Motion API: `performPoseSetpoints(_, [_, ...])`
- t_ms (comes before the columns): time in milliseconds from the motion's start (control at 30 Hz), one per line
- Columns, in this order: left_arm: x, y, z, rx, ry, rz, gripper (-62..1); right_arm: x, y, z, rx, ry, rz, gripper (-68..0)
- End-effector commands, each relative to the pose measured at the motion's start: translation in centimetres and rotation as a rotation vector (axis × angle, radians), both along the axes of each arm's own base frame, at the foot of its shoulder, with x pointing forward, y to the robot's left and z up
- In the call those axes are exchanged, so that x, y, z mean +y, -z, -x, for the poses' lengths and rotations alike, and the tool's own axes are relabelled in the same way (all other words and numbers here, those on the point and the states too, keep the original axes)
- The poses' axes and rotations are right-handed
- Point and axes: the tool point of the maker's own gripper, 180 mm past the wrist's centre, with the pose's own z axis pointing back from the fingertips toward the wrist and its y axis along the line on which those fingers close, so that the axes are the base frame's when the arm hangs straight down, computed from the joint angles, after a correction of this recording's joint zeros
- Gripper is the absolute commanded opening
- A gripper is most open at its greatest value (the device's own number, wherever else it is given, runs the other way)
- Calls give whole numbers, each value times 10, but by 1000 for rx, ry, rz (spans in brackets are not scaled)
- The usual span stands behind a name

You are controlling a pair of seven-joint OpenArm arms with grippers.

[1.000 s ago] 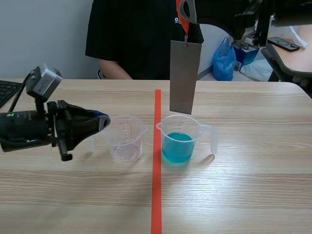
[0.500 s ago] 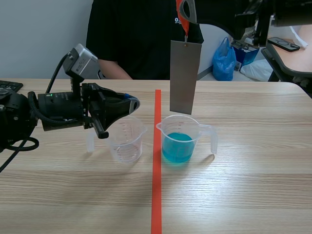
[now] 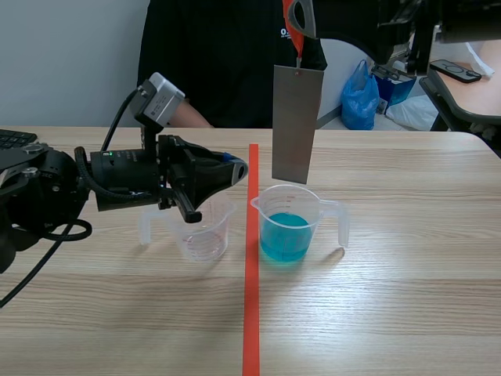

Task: Do the redox reaction experiment.
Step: 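Raise the plate and point at it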

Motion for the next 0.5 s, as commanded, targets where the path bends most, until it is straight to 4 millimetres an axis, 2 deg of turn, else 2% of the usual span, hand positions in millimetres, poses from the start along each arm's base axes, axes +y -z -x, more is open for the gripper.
performPoseSetpoints(0, [-6,-15,-4,-26,4,42,-569,-1,-13,0,-37,-5,-16,-658])
performPoseSetpoints(467, [-14,-14,-2,-16,16,43,-569,-1,-13,0,-37,-5,-16,-658])
